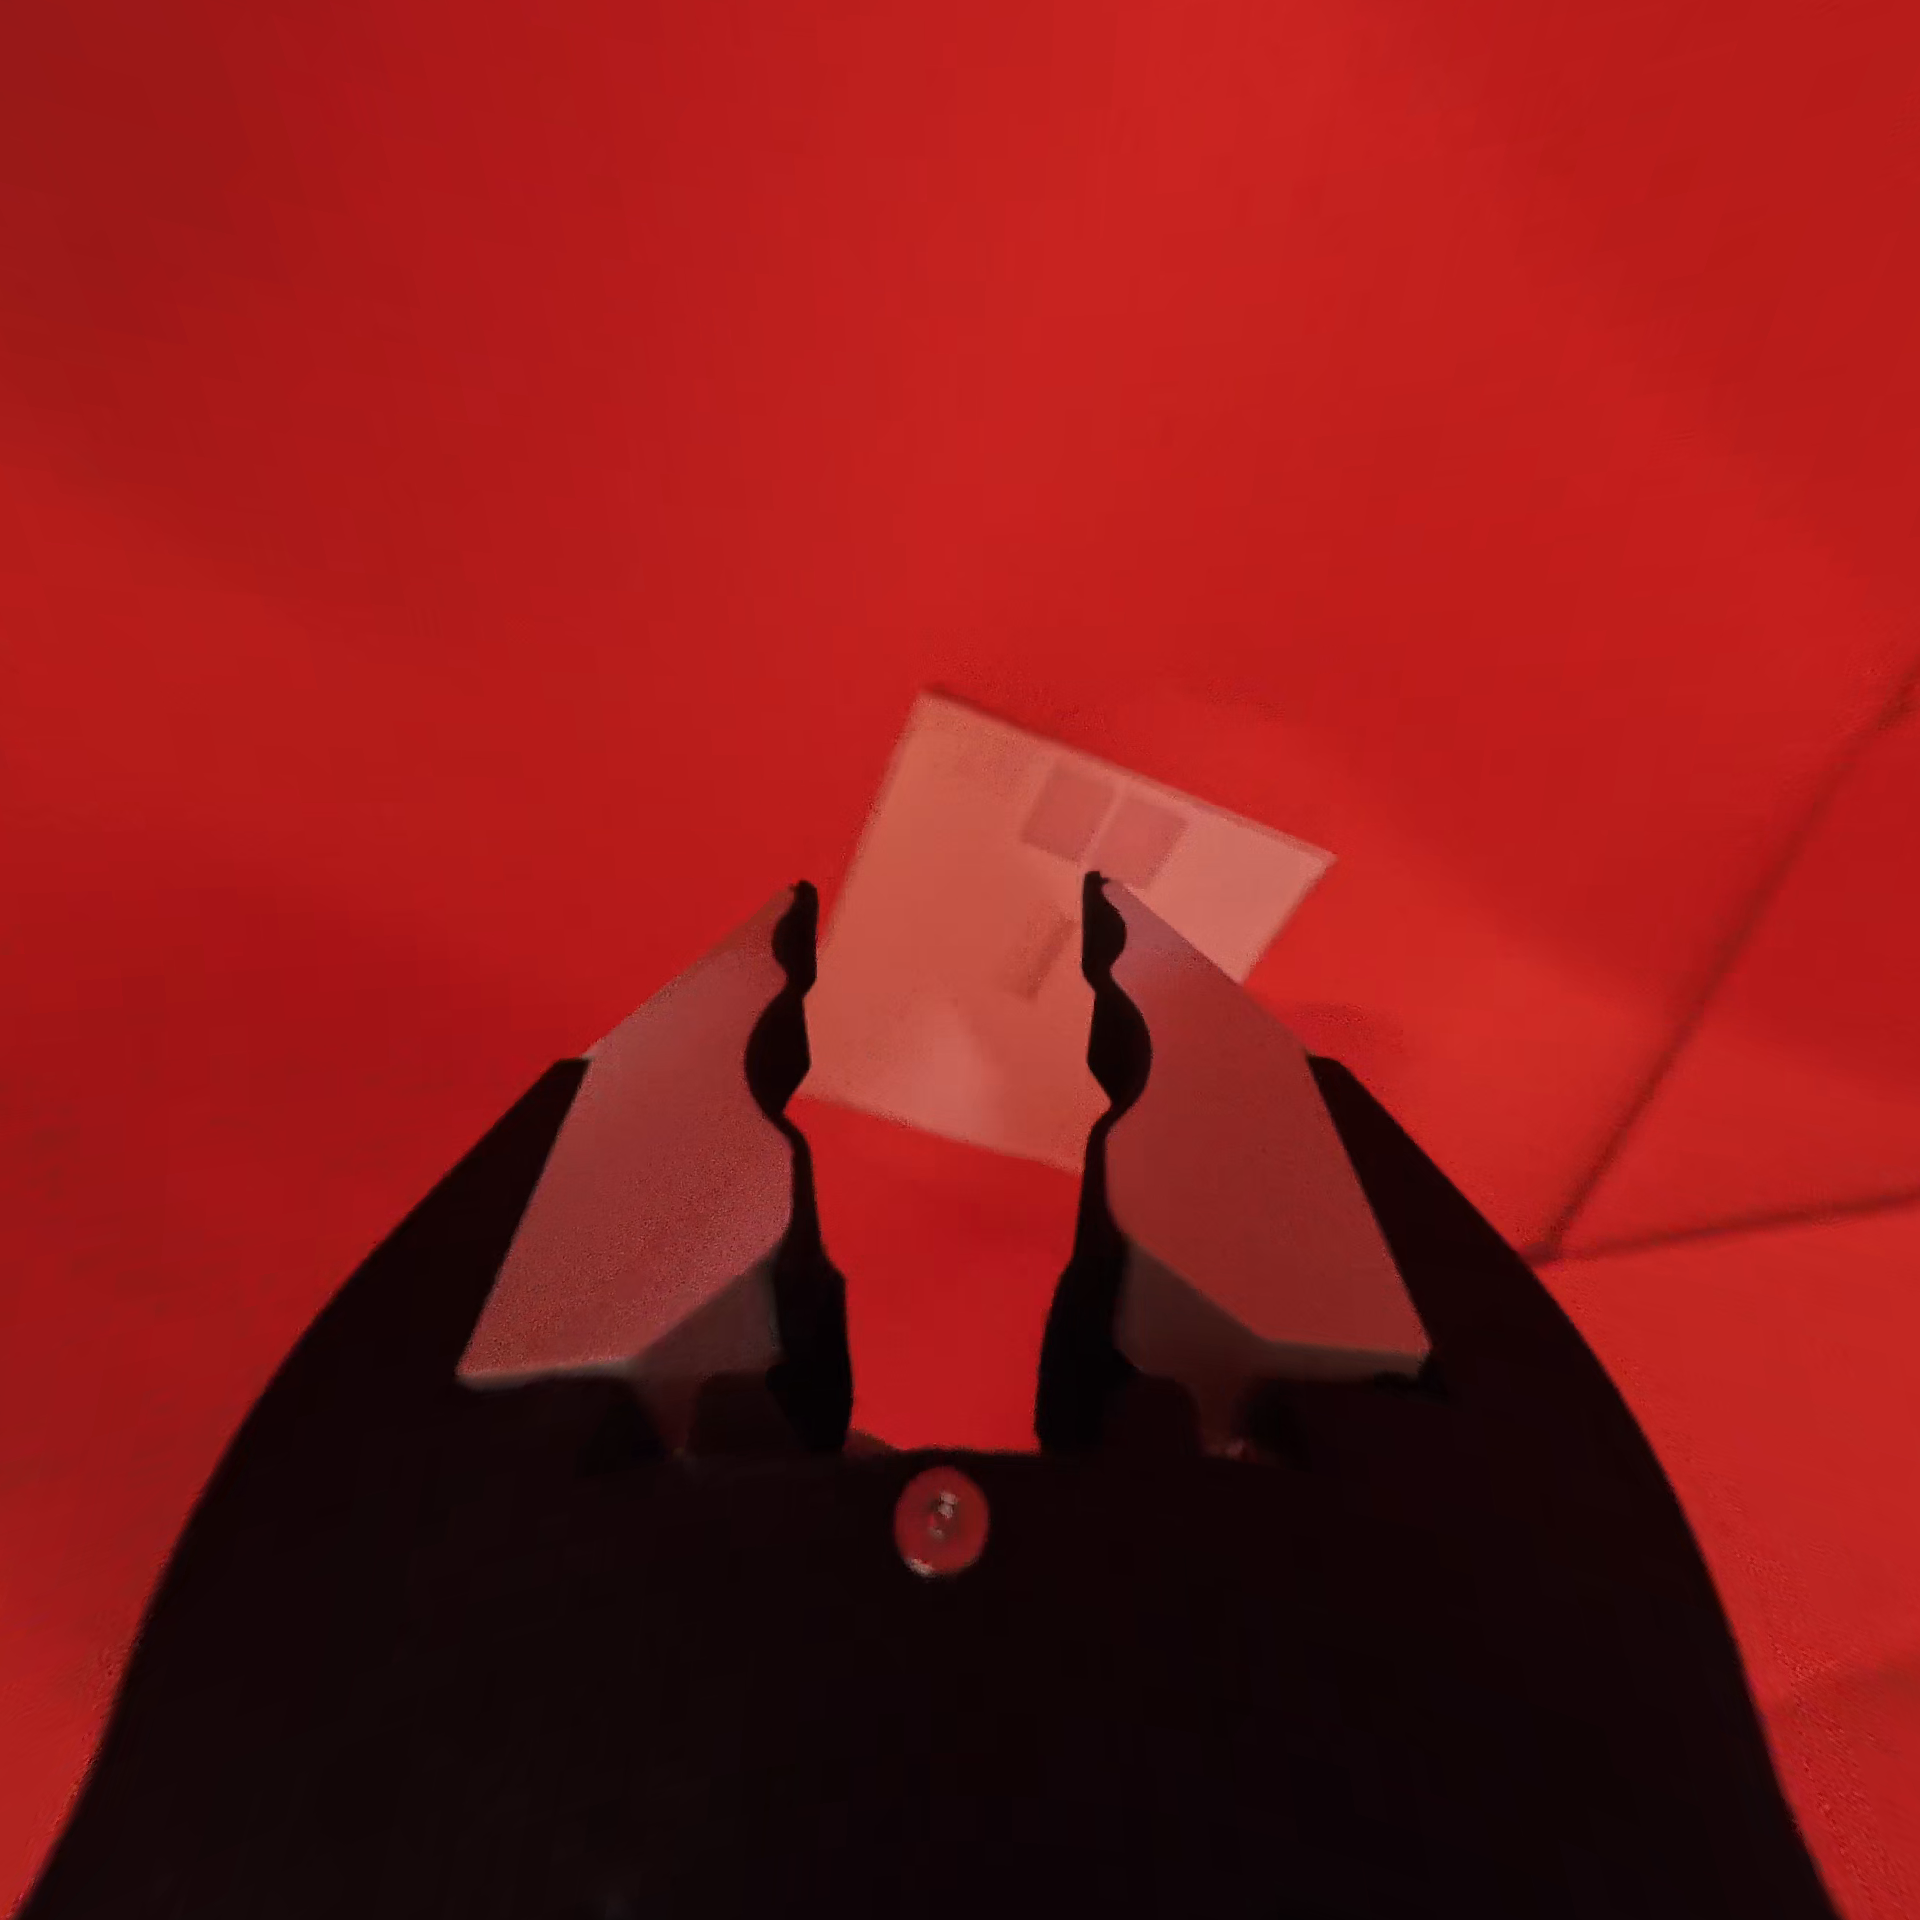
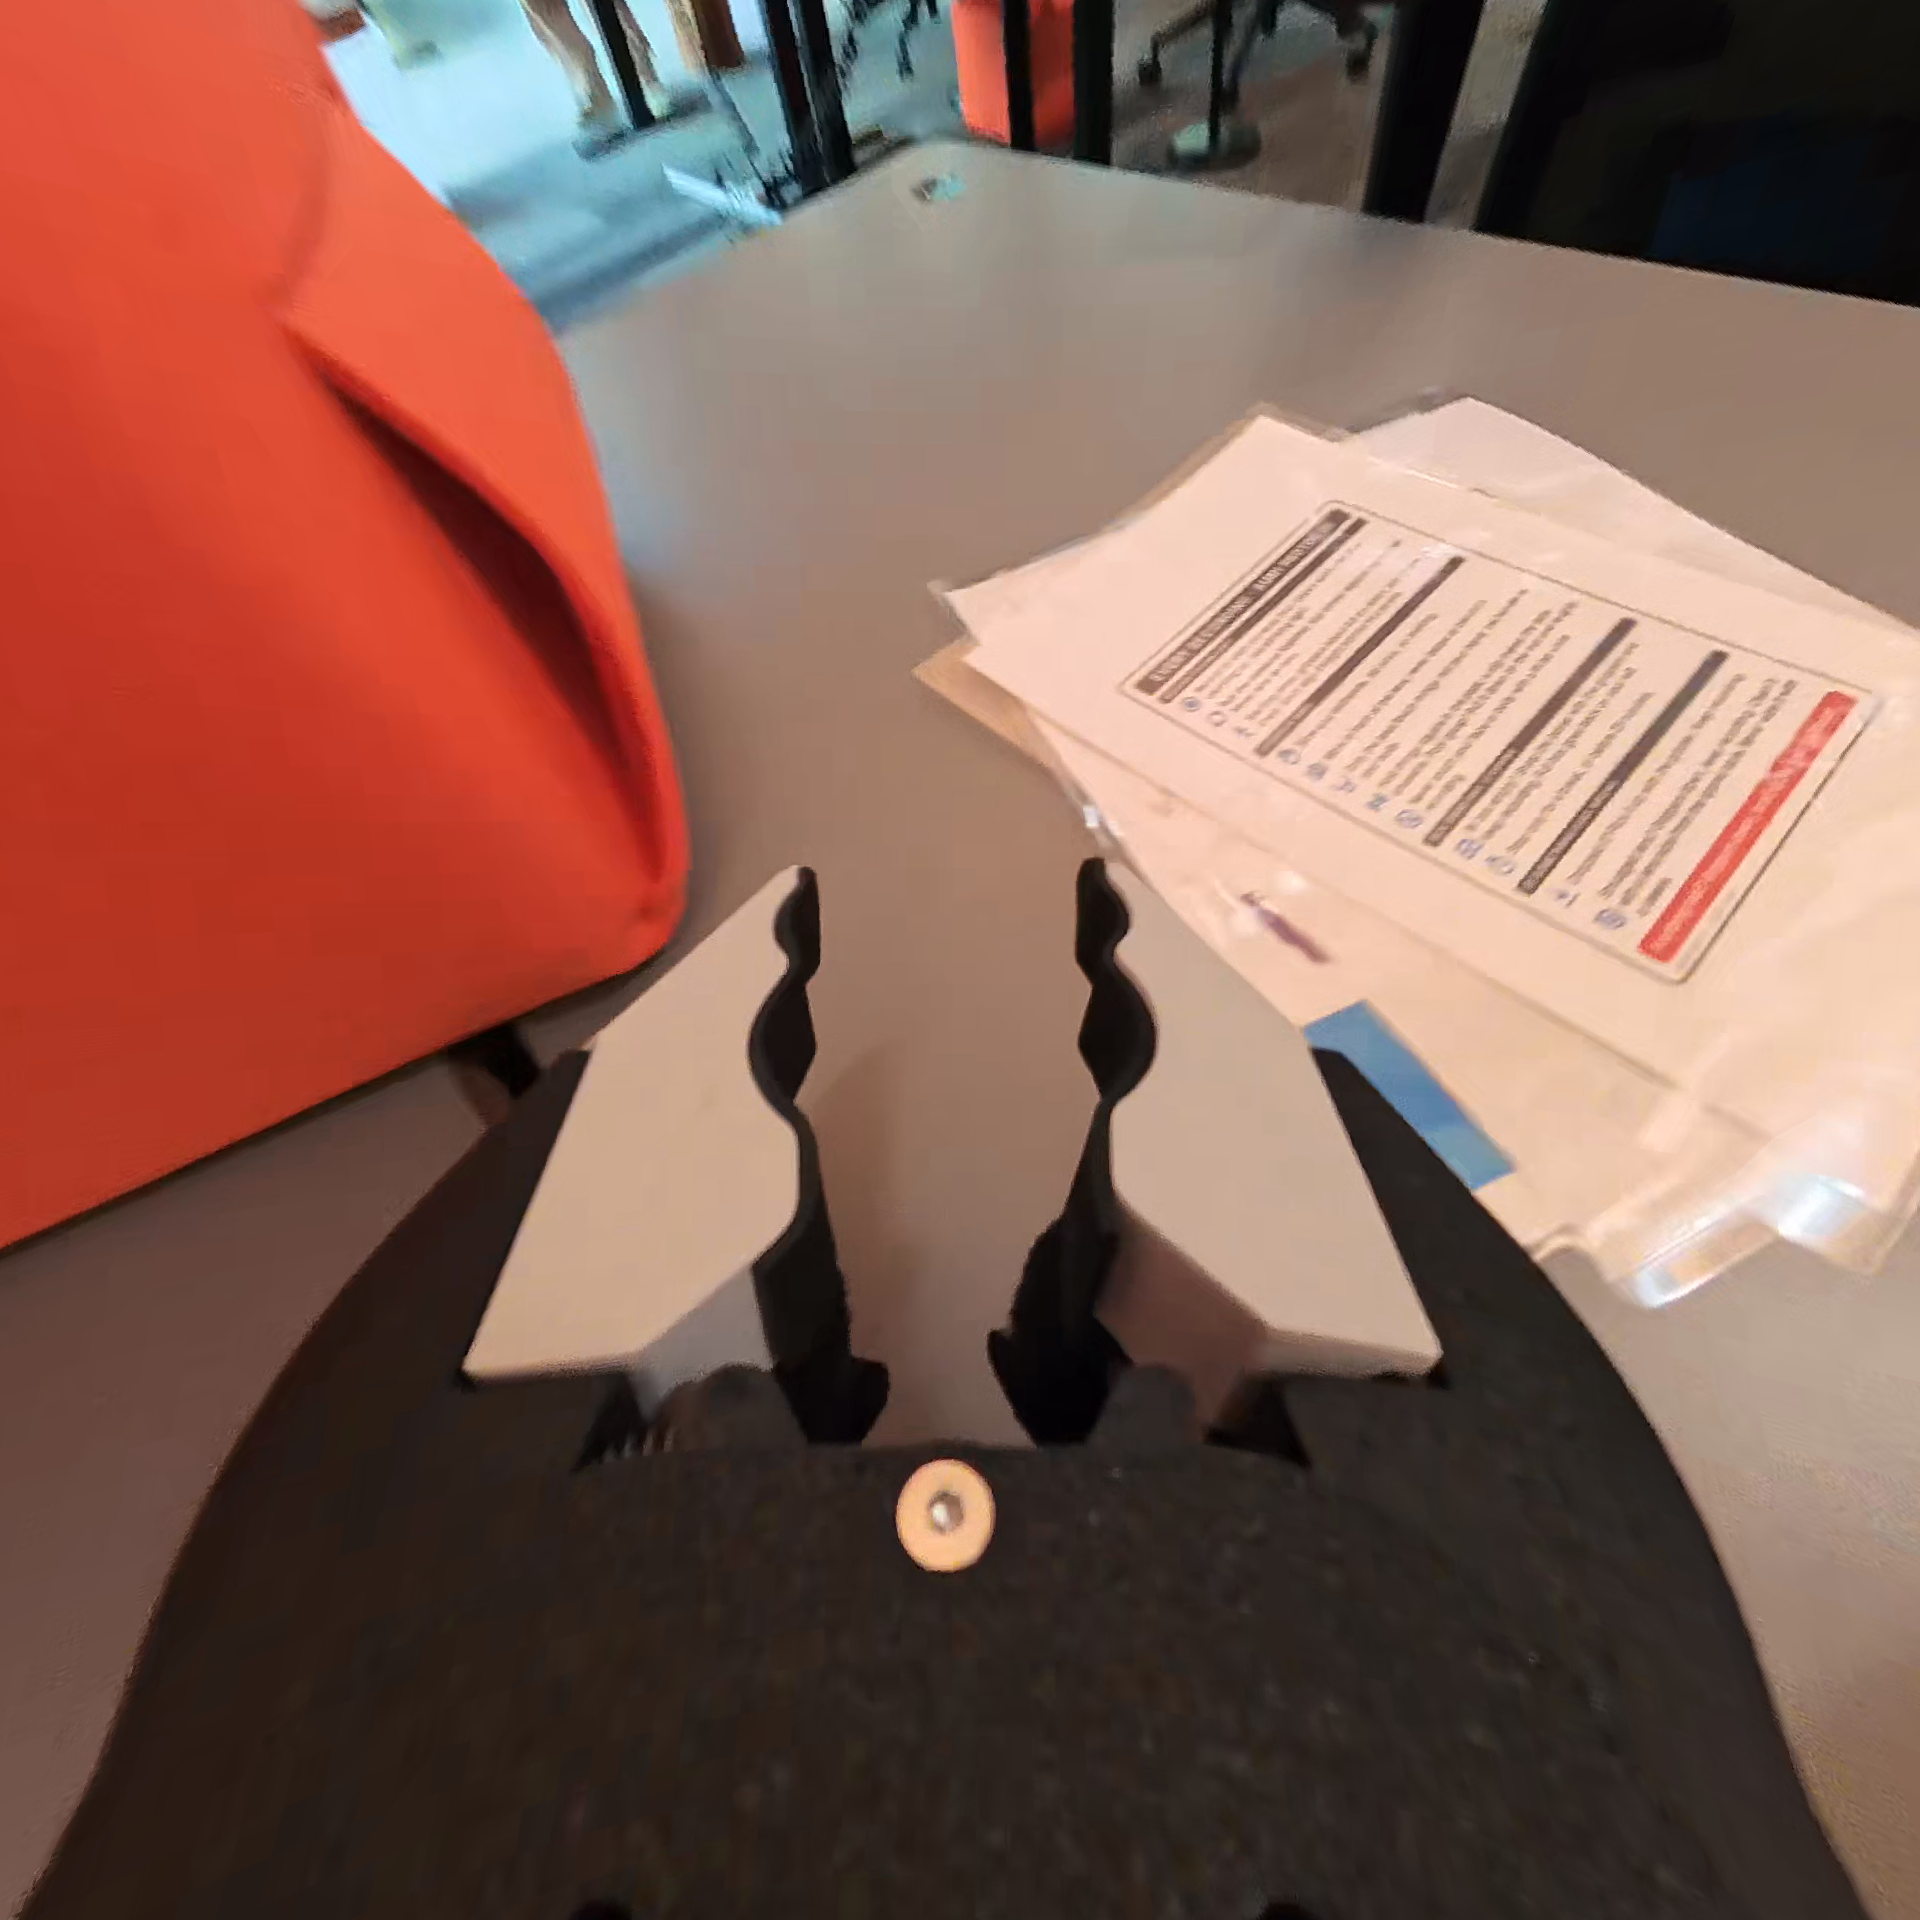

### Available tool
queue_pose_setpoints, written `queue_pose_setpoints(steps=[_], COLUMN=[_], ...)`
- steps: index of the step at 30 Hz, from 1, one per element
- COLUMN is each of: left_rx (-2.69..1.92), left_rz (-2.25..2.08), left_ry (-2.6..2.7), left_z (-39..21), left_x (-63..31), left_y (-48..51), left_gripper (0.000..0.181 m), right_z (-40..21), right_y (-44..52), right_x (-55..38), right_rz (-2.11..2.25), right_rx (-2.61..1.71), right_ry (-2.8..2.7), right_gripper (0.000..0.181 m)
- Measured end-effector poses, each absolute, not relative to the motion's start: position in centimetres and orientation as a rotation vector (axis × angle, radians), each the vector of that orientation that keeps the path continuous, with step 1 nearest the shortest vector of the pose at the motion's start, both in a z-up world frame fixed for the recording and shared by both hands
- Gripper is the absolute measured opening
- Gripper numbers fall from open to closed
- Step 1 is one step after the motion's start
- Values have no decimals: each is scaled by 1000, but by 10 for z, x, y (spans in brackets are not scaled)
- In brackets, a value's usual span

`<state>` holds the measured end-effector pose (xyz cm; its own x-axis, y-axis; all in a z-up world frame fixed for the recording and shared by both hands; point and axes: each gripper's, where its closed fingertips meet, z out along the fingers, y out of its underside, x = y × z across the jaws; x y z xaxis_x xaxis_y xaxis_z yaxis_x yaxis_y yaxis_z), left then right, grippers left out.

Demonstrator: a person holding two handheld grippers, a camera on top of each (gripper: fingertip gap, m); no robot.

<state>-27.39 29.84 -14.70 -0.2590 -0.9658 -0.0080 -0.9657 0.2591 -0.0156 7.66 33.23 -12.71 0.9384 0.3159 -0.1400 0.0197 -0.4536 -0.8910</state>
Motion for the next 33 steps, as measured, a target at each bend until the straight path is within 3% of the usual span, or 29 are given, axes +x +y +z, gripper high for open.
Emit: queue_pose_setpoints(steps=[1,6,17,33], left_rx=[-1890,-1880,-1508,-1386], left_rz=[-55,-196,-282,-237], left_ry=[2508,2679,2958,3074], left_z=[-155,-182,-191,-202], left_x=[-270,-264,-249,-254], left_y=[296,288,298,299], left_gripper=[51,49,36,17], right_z=[-128,-135,-125,-129], right_y=[323,297,282,282], right_x=[73,67,52,44], right_rz=[369,466,707,796], right_rx=[-1989,-1849,-1787,-1802], right_ry=[-246,-266,-295,-299], right_gripper=[47,33,28,25])
